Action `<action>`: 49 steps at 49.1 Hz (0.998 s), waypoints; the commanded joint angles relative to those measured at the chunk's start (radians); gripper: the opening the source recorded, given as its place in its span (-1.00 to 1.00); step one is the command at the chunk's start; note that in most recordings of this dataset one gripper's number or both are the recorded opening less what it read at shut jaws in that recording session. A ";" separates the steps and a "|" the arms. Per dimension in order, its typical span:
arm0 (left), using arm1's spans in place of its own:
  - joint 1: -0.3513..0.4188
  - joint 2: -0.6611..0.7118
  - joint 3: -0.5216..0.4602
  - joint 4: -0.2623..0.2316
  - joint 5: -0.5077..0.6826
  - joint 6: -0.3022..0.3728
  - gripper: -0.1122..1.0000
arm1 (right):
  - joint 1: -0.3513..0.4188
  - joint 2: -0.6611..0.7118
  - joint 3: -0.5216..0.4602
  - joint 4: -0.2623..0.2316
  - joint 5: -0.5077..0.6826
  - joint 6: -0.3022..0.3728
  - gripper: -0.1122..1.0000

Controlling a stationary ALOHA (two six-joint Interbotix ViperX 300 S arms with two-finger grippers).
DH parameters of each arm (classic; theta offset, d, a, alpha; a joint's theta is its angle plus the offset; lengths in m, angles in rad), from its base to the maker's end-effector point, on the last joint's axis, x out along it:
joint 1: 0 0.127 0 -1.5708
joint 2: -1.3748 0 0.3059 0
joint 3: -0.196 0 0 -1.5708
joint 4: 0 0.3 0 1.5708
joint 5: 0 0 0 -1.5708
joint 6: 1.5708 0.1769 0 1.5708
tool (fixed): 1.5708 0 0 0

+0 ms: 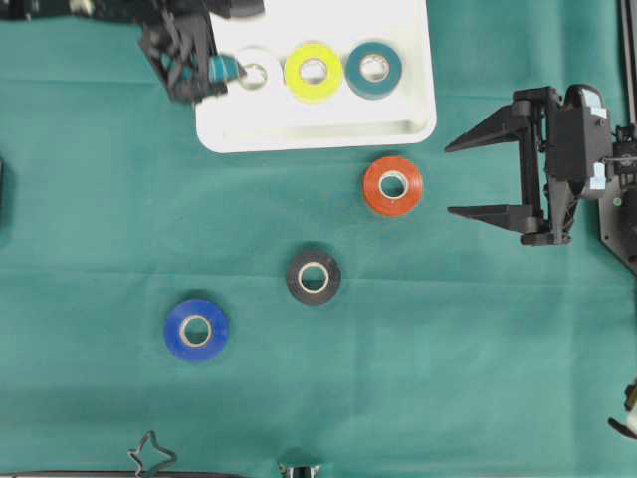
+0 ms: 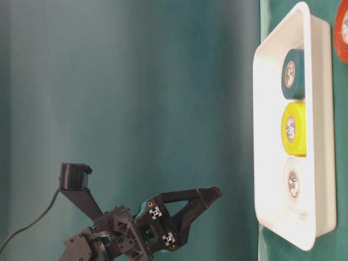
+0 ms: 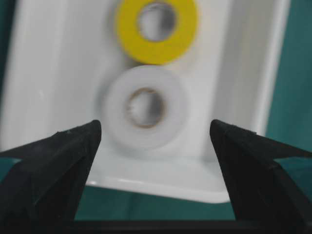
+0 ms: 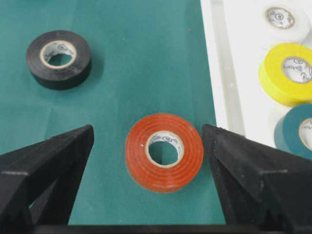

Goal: Pick up the tape from a random location and place it into the white case.

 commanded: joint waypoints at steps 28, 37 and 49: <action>-0.256 -0.048 0.029 -0.003 -0.140 -0.091 0.99 | -0.002 -0.002 -0.038 -0.002 0.003 0.000 0.79; -0.256 -0.061 0.051 -0.003 -0.163 -0.091 0.99 | -0.002 -0.002 -0.038 0.000 0.005 0.000 0.79; -0.256 -0.100 0.066 -0.003 -0.166 -0.091 0.99 | 0.000 -0.025 -0.049 0.000 0.037 0.000 0.79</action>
